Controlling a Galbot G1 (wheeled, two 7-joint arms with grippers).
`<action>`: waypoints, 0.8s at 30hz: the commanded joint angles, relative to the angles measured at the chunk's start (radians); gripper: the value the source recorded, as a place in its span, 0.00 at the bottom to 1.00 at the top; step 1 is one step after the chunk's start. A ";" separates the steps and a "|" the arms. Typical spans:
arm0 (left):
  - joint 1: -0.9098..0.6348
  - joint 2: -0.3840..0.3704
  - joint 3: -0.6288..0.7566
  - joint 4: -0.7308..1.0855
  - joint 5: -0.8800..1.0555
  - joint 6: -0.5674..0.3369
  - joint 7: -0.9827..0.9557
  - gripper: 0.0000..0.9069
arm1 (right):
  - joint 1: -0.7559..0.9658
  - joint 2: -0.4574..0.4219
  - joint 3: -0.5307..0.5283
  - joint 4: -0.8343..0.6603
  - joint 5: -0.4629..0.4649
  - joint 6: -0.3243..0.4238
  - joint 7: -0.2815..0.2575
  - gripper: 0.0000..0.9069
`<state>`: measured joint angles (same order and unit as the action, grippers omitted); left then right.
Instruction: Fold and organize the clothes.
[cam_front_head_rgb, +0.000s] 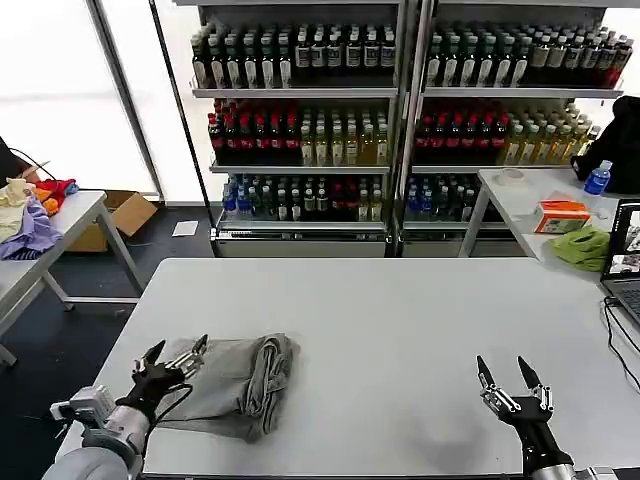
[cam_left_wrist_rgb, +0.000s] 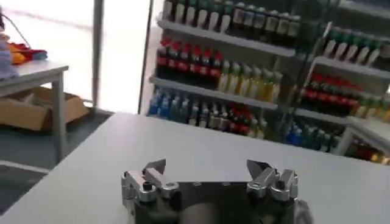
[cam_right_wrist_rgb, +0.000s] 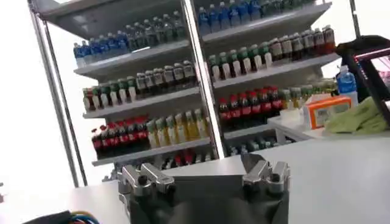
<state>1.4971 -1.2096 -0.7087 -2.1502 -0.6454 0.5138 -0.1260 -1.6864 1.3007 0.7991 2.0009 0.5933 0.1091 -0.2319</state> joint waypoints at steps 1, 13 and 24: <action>-0.005 -0.049 0.025 0.166 0.061 -0.024 0.064 1.00 | -0.002 0.005 -0.004 -0.011 -0.021 0.006 0.001 1.00; -0.081 -0.056 0.060 0.291 0.024 -0.050 0.097 0.67 | 0.001 0.022 0.003 -0.022 -0.032 0.014 0.001 1.00; -0.025 -0.035 0.018 0.255 0.011 -0.094 0.095 0.40 | 0.003 0.019 0.004 -0.024 -0.030 0.016 -0.001 1.00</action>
<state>1.4537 -1.2422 -0.6797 -1.9132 -0.6237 0.4523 -0.0323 -1.6842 1.3197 0.8033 1.9816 0.5671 0.1237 -0.2319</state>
